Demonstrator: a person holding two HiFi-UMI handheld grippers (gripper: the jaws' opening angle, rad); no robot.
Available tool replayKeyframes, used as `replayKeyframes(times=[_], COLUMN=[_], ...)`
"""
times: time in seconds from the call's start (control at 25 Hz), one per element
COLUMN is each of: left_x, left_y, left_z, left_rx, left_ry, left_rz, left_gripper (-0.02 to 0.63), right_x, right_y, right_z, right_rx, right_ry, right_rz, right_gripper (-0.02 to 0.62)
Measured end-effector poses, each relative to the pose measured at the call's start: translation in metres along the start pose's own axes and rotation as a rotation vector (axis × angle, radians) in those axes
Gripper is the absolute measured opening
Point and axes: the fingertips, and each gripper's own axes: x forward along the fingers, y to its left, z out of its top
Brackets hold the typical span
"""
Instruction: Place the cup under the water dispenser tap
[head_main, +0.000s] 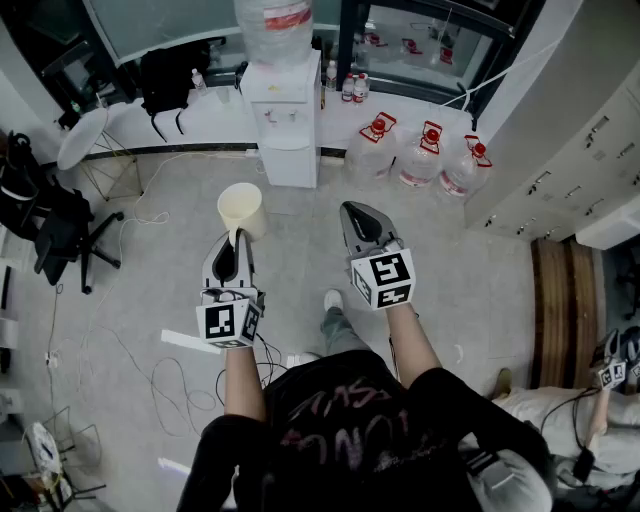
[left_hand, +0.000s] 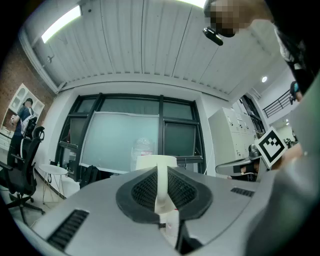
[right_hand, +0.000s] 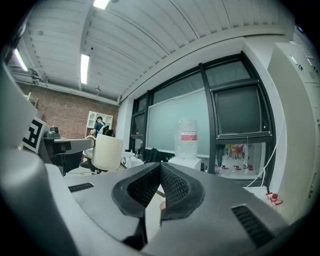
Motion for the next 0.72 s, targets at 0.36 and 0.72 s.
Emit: replayKeyframes(times=[0.36,0.72], left_x=[0.003,0.014], left_y=[-0.005,0.0], left_z=[-0.003,-0.012], left_rx=[-0.003,0.002], left_ry=[0.006,0.025], left_rz=[0.0,-0.005], left_gripper=[0.043,0.043], right_x=[0.003,0.02], right_y=[-0.007,-0.007], right_z=[0.001,-0.007], right_rx=[0.003,0.027], right_ry=[-0.004,-0.003], right_rz=[-0.003,0.017], right_gripper=[0.012,0.013])
